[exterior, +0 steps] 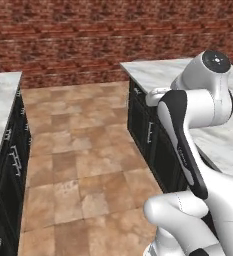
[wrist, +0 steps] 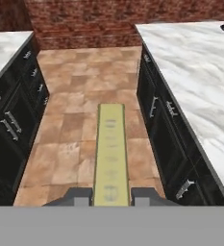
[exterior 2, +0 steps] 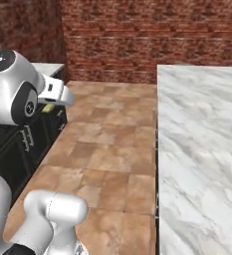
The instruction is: Retrieve the butter from the fridge and place it on a plate on the dining table. Then retrieve the butter knife by the fridge and place it near the plate.
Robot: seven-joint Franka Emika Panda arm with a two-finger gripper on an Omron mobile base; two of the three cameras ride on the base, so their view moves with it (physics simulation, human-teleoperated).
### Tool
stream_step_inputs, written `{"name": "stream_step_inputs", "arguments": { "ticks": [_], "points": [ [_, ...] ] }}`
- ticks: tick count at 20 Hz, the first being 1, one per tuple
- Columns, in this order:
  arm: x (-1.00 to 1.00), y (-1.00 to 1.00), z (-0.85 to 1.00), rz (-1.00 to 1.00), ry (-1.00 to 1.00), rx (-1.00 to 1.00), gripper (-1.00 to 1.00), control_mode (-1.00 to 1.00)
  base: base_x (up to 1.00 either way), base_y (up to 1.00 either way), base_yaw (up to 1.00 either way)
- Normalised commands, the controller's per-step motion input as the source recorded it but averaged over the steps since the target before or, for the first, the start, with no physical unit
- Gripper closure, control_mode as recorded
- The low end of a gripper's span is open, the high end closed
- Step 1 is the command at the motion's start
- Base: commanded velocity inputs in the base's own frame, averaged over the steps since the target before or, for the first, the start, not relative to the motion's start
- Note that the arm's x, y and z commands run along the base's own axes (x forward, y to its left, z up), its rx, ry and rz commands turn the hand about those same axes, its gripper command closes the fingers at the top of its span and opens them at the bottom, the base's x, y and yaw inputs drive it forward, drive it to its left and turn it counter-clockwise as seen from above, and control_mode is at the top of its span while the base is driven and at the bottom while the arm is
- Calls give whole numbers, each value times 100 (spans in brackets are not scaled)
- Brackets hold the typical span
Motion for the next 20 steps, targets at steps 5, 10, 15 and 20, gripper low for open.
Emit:
{"name": "stream_step_inputs", "arguments": {
  "ticks": [5,10,15,20],
  "points": [
    [0,0,0,0,0,0,100,100,100,17,-2],
    [0,0,0,0,0,0,100,100,100,9,0],
    [0,0,0,0,0,0,100,100,100,23,-7],
    [0,0,0,0,0,0,100,100,100,38,-14]
  ]
}}
